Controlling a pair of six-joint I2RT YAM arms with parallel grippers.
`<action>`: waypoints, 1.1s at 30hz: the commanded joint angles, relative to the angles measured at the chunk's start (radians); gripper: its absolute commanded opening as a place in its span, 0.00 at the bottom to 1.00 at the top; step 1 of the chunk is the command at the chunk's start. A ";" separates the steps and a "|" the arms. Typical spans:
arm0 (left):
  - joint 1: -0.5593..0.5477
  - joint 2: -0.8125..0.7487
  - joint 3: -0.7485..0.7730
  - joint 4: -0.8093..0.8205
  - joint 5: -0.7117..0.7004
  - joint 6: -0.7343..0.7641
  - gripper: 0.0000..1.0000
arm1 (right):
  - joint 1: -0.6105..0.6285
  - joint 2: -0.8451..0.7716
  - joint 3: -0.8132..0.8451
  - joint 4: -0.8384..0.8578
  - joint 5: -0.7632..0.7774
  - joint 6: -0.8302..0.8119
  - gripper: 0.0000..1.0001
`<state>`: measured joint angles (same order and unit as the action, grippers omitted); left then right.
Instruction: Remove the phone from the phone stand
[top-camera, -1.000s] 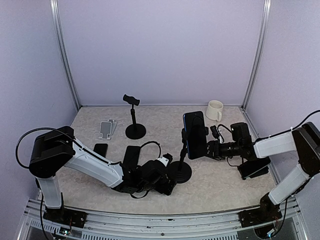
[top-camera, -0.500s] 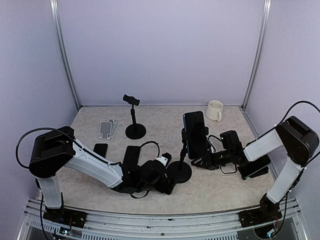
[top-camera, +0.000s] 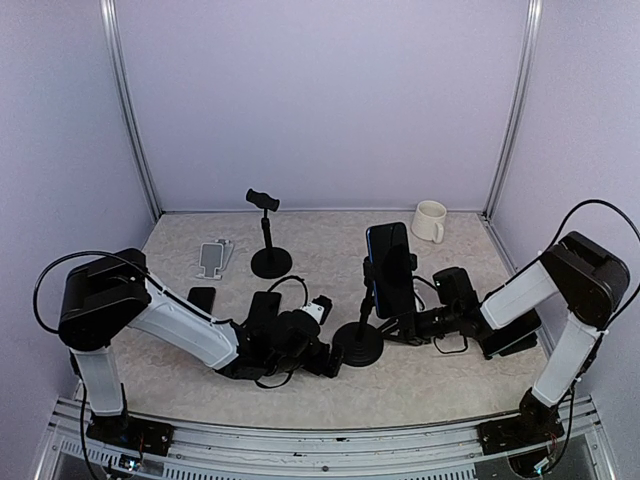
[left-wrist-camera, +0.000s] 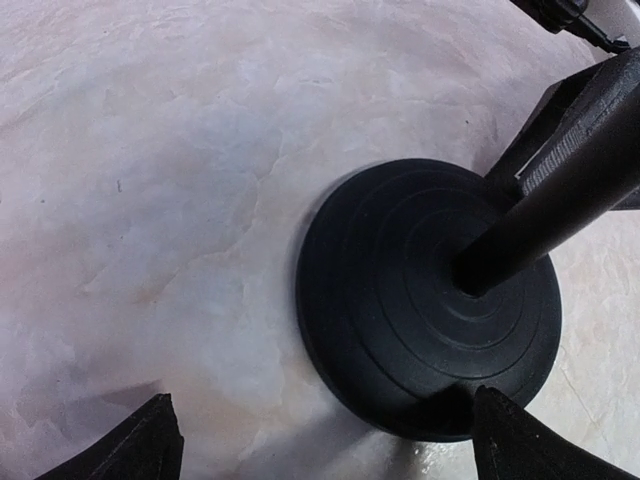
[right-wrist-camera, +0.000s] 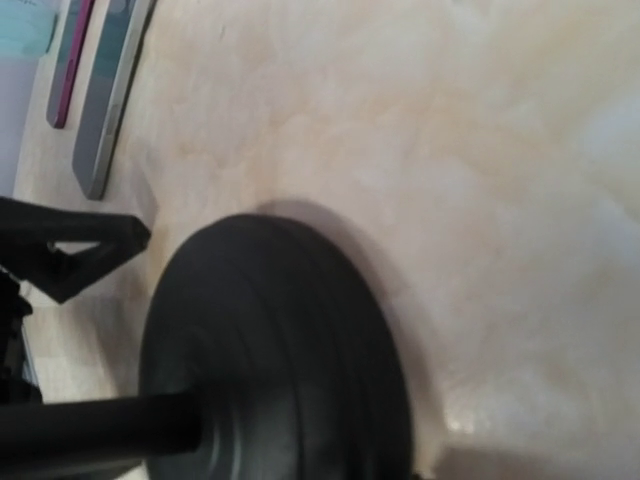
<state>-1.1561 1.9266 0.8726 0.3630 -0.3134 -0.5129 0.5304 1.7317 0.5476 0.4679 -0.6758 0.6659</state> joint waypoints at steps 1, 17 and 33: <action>-0.020 -0.016 -0.079 -0.054 0.015 0.046 0.99 | 0.022 0.015 -0.035 0.039 0.004 0.029 0.37; -0.091 -0.038 -0.142 -0.007 0.029 0.030 0.98 | 0.121 -0.004 -0.071 0.092 0.043 0.108 0.32; 0.081 -0.017 -0.135 -0.053 0.084 0.128 0.97 | 0.186 -0.011 -0.089 0.133 0.068 0.156 0.31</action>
<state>-1.1309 1.8633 0.7513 0.4530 -0.2489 -0.4313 0.6849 1.7294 0.4721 0.6193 -0.5850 0.8131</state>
